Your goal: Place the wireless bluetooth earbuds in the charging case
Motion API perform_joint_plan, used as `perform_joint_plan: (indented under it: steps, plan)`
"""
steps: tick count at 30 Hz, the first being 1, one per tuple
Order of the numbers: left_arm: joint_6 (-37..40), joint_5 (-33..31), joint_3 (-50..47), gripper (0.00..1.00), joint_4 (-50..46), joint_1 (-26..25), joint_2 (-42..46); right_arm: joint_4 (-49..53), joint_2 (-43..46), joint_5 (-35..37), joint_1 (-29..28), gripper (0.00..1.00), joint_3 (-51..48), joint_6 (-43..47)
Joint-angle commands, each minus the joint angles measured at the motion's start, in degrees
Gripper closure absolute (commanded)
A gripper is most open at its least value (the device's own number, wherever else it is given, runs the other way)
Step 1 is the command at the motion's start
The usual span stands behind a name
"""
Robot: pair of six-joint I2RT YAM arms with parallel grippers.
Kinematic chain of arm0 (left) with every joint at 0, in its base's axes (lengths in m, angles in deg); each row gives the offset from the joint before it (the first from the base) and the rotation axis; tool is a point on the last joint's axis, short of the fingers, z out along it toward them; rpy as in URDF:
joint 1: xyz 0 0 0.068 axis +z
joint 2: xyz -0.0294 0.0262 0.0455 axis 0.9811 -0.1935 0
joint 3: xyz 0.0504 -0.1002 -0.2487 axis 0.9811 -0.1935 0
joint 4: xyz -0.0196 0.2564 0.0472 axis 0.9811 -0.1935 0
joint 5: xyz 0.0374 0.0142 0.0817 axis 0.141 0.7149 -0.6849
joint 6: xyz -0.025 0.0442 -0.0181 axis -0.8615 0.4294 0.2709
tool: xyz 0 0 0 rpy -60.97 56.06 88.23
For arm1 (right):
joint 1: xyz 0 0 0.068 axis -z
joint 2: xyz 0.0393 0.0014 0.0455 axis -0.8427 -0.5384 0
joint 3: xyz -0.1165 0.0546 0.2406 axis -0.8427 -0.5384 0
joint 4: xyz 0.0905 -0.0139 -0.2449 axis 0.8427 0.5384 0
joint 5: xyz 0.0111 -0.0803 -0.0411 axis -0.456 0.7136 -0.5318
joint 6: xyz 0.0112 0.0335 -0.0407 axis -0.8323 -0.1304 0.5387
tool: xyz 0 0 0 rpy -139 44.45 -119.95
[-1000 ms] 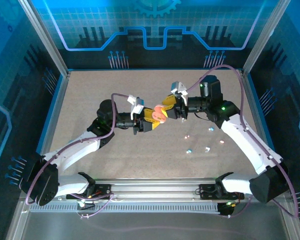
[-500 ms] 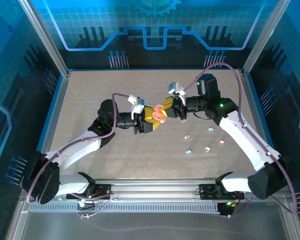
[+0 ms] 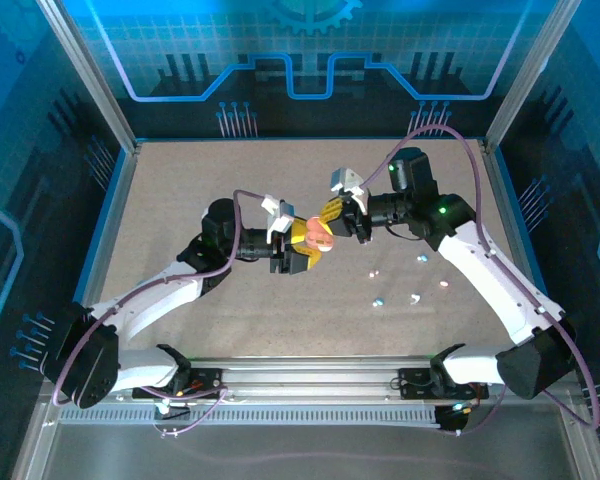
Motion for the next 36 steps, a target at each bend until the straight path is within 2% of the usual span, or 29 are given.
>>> perform_joint_plan:
  steps: [1, 9, 33, 36]
  plan:
    - [1.1, -0.4, 2.1, 0.36, 1.0, -0.4, -0.6, 1.4, 0.0, 0.1, -0.9, 0.85, 1.4, 1.1]
    - [0.7, 0.4, 1.9, 0.26, -0.1, -0.4, -0.6, -0.3, 0.7, 1.8, -1.1, 0.85, 0.8, 0.7]
    - [-2.7, -0.3, 2.1, 0.28, 3.8, -0.7, -1.3, -4.3, 3.7, 4.9, -2.5, 0.85, -3.2, 3.8]
    - [-3.0, 0.0, 2.1, 0.33, 3.9, -0.7, -1.5, -4.3, 3.7, 4.6, -2.5, 0.85, -3.2, 3.4]
